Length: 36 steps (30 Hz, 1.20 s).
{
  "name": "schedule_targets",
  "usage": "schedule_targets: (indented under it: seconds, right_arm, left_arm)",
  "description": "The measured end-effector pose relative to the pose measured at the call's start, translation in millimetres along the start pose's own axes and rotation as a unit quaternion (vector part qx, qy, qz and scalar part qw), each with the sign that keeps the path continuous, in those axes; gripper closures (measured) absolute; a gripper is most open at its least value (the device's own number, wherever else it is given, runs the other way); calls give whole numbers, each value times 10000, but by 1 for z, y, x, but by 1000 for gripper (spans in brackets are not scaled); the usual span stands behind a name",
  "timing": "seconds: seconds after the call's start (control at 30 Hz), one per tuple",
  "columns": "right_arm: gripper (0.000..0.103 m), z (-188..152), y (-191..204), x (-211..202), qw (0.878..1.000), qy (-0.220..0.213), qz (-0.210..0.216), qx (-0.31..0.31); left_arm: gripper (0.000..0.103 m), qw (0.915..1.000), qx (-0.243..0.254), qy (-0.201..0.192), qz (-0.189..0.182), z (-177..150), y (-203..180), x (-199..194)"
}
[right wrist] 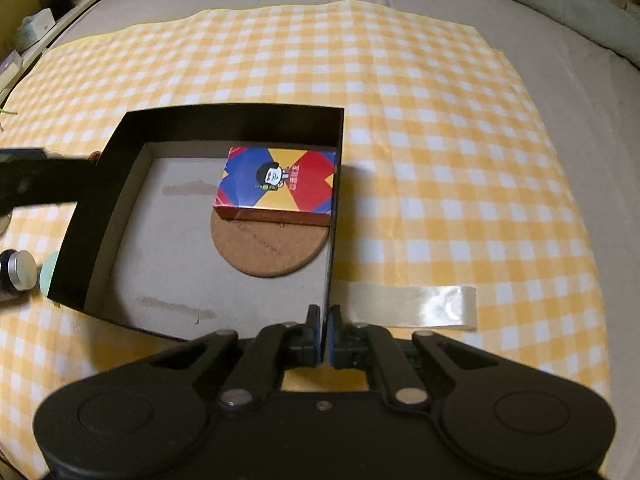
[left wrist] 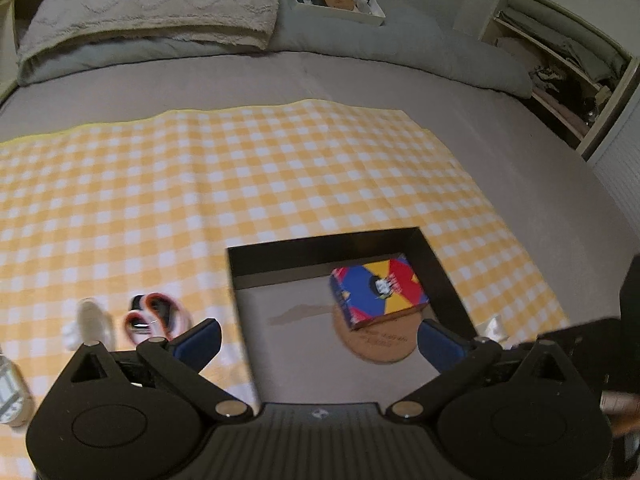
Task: Organize rigid objects
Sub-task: 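Set the card box on the coaster and open the left gripper, then grasp the blue supplement bottle with the left gripper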
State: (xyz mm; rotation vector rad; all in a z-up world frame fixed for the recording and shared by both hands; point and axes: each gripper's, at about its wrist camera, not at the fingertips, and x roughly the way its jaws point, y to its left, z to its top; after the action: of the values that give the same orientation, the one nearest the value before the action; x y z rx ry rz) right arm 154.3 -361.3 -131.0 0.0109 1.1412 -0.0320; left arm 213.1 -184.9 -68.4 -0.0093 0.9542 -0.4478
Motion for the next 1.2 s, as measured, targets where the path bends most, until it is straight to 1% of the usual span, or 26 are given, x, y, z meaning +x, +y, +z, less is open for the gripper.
schedule_targets:
  seconds: [0.17, 0.3, 0.57, 0.73, 0.83, 0.9, 0.97, 1.03, 1.1, 1.2]
  right_arm:
    - [99, -1, 3, -1, 10000, -13, -69, -18]
    - [99, -1, 5, -2, 9999, -5, -93, -55]
    - [99, -1, 4, -2, 10000, -11, -54, -70]
    - [99, -2, 4, -3, 10000, -13, -43, -89]
    - [99, -2, 4, -3, 9999, -15, -18, -126]
    - [99, -2, 3, -3, 9999, -14, -9, -124]
    - [99, -2, 3, -4, 9999, -18, -6, -138]
    - [99, -3, 5, -4, 9998, -20, -20, -196]
    - [99, -3, 5, -4, 9996, -16, -45, -270]
    - [98, -3, 6, -4, 9995, -10, -49, -309]
  left_arm:
    - [0, 9996, 283, 34, 94, -11, 11, -16]
    - [0, 9985, 479, -66, 246, -19, 20, -30]
    - [0, 9970, 596, -97, 491, -31, 44, -48]
    - [0, 9949, 357, 107, 942, -50, 68, -50]
    - [0, 9894, 392, 270, 1373, -64, 81, -48]
    - [0, 9860, 381, 321, 1591, -72, 89, -47]
    - [0, 9857, 132, 406, 1629, -79, 101, -46]
    - [0, 9857, -328, 475, 1580, -85, 114, -46]
    - [0, 9830, -839, 519, 1546, -91, 126, -45]
    - [0, 9766, -1329, 504, 1614, -97, 137, -44]
